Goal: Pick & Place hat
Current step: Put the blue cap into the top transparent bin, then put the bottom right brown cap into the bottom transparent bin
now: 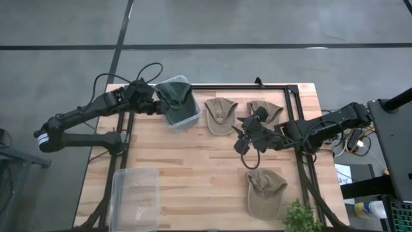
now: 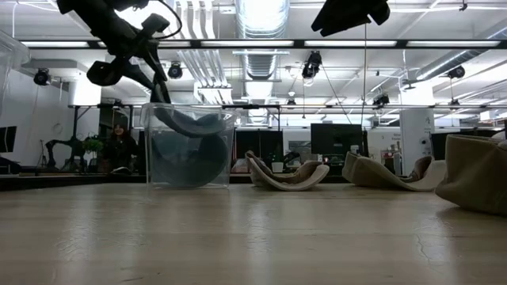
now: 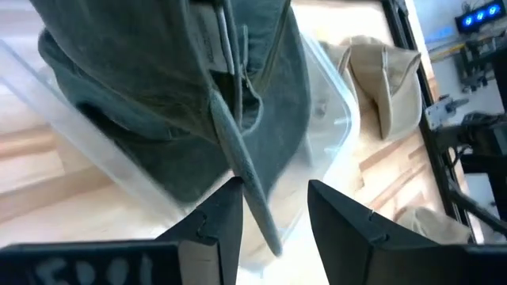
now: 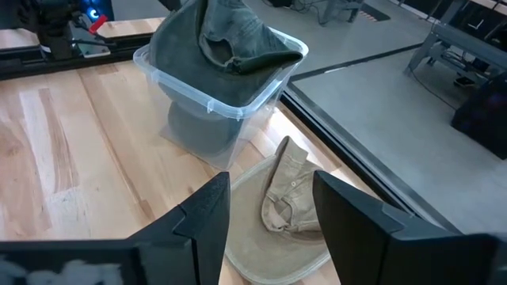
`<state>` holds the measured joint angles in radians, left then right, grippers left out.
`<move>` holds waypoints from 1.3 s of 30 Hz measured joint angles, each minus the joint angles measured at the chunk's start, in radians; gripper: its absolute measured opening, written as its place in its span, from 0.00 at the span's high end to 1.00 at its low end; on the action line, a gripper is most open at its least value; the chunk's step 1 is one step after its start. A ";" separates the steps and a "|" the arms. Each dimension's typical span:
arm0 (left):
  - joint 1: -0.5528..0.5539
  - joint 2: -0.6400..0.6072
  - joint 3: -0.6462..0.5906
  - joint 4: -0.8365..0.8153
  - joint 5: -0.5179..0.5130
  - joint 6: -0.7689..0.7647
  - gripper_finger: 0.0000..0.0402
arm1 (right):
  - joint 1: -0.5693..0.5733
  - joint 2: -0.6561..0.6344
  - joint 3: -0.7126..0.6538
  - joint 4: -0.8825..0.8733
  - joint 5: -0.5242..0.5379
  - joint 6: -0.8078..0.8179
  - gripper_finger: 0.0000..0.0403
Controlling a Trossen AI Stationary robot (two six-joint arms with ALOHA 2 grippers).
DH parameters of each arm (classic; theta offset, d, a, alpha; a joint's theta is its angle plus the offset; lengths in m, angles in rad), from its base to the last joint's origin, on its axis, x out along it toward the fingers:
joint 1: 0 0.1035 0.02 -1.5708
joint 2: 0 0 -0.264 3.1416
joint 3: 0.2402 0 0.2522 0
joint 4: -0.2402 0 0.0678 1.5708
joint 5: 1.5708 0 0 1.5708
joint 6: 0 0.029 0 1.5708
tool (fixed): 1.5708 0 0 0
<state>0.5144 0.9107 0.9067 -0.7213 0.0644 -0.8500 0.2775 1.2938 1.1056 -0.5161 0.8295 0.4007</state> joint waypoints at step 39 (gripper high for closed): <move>-0.322 -0.033 0.022 0.229 -0.030 0.195 0.66 | 0.000 0.000 -0.022 -0.156 -0.484 0.161 0.58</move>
<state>0.1924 0.8778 0.9287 -0.4919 0.0348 -0.6547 0.2775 1.2942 1.0832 -0.6718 0.3457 0.5612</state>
